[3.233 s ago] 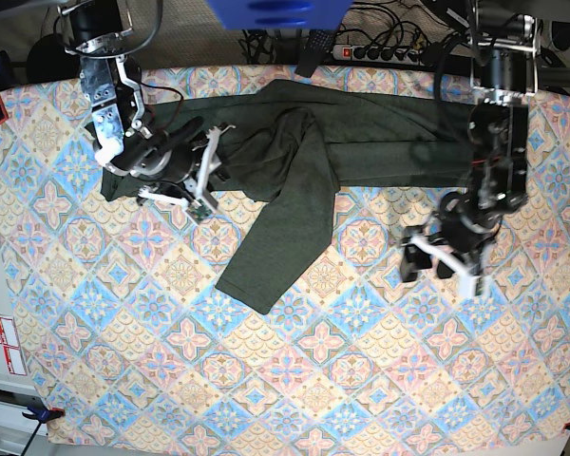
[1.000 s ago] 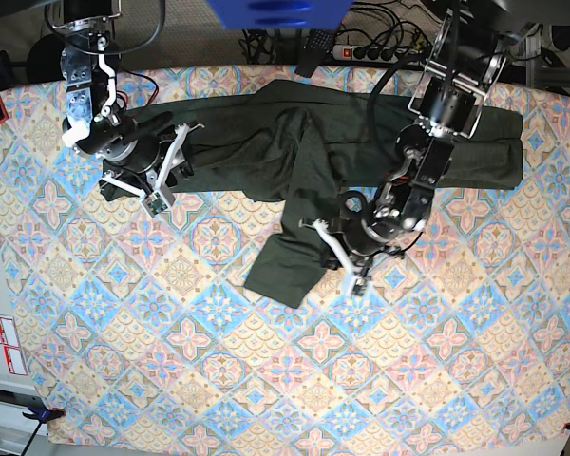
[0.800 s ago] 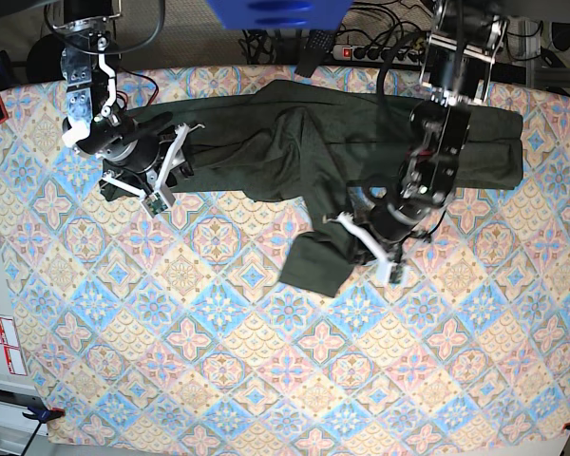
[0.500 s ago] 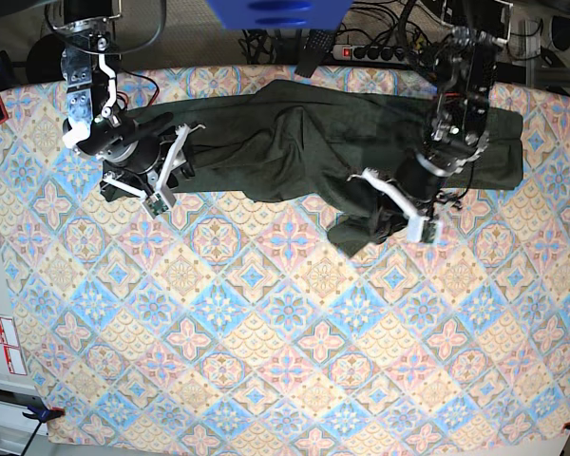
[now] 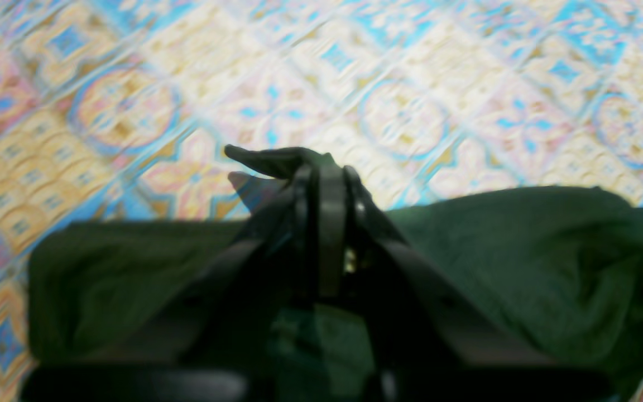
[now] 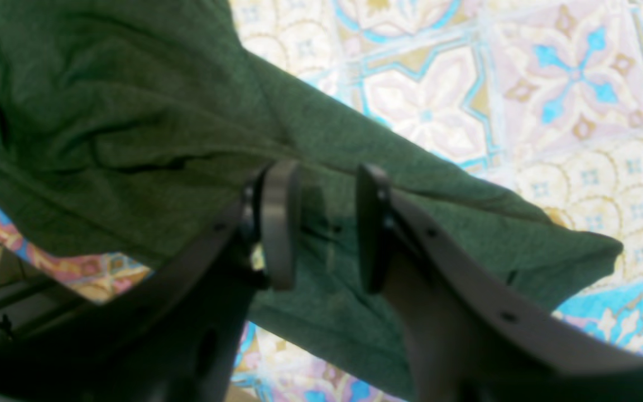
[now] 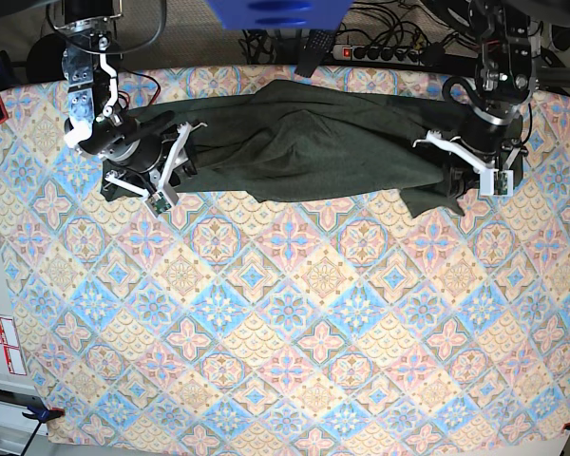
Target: Fold the T-shirt properly
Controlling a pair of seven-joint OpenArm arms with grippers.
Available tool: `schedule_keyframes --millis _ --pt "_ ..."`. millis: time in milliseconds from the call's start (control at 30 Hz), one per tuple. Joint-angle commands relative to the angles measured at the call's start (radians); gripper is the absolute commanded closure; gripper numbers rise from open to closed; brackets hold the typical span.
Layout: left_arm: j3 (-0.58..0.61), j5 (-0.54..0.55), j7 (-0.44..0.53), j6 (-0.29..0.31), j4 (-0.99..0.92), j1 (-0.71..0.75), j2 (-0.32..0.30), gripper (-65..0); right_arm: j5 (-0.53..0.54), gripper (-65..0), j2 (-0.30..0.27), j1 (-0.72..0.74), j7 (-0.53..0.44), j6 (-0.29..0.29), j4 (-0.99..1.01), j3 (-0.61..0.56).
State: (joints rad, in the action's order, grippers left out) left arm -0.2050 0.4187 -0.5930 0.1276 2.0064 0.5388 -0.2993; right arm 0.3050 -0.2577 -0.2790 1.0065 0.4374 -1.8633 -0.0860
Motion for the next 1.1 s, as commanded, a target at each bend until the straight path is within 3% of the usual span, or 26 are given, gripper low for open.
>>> schedule_keyframes --millis 0,333,833,900,1067 --pt "-0.018 0.006 0.026 0.004 0.02 0.02 -0.005 0.0 0.012 -17.2 -0.009 0.01 -0.015 0.002 -0.012 0.002" --pt "-0.193 0.003 0.089 0.004 0.02 0.128 0.038 0.0 0.012 -17.2 -0.009 0.01 -0.015 0.002 -0.012 0.001" --pt "-0.195 -0.067 0.06 0.004 -0.065 0.16 0.062 0.0 0.012 -17.2 -0.005 0.008 -0.01 0.002 -0.012 0.001" --pt "-0.196 -0.067 0.06 0.004 -0.071 0.169 0.062 -4.2 0.012 -17.2 -0.005 0.008 -0.01 0.002 -0.012 -0.001" --pt "-0.199 -0.063 0.06 0.004 -0.072 0.177 0.062 -23.4 0.012 -17.2 -0.005 0.008 -0.01 0.002 -0.012 -0.001"
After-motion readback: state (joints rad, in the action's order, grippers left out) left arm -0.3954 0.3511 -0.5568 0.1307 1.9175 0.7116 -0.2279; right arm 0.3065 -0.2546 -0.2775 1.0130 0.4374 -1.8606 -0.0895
